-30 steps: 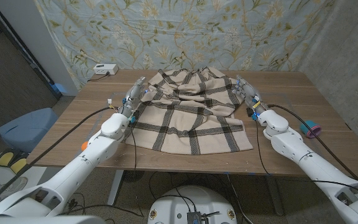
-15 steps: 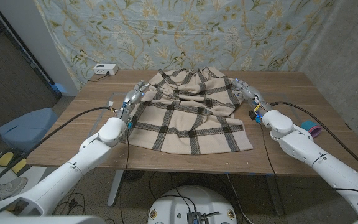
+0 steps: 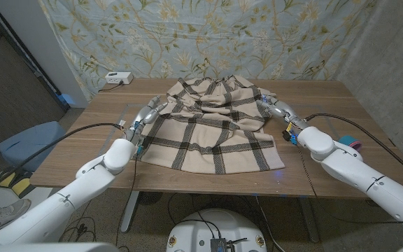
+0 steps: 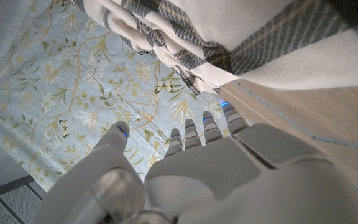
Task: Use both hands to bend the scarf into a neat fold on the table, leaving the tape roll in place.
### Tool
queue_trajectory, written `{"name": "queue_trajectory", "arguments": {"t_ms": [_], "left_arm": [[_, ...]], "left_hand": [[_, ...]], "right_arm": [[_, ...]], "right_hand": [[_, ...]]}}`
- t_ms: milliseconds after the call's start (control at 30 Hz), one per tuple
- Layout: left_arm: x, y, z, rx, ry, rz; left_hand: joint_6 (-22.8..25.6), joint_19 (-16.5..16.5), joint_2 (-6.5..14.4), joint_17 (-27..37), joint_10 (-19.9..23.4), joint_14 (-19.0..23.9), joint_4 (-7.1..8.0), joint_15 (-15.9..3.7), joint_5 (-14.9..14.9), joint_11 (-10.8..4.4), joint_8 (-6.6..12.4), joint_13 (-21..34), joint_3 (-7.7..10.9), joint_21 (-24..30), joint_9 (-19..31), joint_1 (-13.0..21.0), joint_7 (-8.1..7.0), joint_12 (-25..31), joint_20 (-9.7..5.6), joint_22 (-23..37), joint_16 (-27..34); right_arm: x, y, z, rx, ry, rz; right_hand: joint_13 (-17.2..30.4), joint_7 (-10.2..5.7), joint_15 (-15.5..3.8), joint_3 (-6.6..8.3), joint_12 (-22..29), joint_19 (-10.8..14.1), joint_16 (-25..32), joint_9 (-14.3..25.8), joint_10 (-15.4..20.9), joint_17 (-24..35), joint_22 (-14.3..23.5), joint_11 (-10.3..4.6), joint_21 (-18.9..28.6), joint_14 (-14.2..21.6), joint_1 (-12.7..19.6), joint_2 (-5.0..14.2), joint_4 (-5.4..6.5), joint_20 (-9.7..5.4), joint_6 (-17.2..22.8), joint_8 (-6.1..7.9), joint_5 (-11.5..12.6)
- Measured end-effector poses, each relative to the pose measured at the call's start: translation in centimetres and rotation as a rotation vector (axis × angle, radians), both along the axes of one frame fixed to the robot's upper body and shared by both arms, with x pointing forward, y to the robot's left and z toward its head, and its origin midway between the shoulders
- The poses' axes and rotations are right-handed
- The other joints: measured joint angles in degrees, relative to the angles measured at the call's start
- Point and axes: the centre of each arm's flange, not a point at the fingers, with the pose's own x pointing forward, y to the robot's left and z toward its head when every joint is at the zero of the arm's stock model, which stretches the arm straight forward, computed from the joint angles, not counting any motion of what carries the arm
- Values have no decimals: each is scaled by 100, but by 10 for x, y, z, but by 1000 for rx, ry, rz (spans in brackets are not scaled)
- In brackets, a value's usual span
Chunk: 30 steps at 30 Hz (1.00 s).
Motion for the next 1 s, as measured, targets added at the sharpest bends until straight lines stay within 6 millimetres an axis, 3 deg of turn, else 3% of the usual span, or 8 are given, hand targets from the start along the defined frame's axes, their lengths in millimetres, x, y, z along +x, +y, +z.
{"name": "queue_trajectory", "arguments": {"t_ms": [267,733,1000], "left_arm": [[-22,0,-11,72,14,36],[-42,1,-31,154,53,88],[-52,2,-39,190,72,101]], "left_hand": [[0,52,0,0,59,45,-64,0,-12,3,0,24,20,0,0,62,0,0,-9,0,0],[-1,114,29,-1,74,63,-180,-19,-96,-12,-43,24,41,0,-1,137,0,-26,-30,-1,-37],[-1,114,23,-1,86,83,-216,-40,-98,-24,-42,23,53,0,-1,190,0,-70,-30,-1,-37]], "right_arm": [[-15,3,-13,-85,18,-32],[-43,6,-36,-215,46,-88],[-56,6,-44,-268,41,-136]], "right_hand": [[0,10,-30,57,0,19,0,0,20,0,0,-21,0,30,90,46,-57,-19,9,0,-39],[-1,-13,-51,111,0,50,0,-1,20,0,-1,-21,0,51,180,91,-111,-51,31,0,-57],[-1,-18,-102,151,0,92,0,-1,123,0,-1,-40,45,102,233,97,-200,-92,126,0,-83]]}}
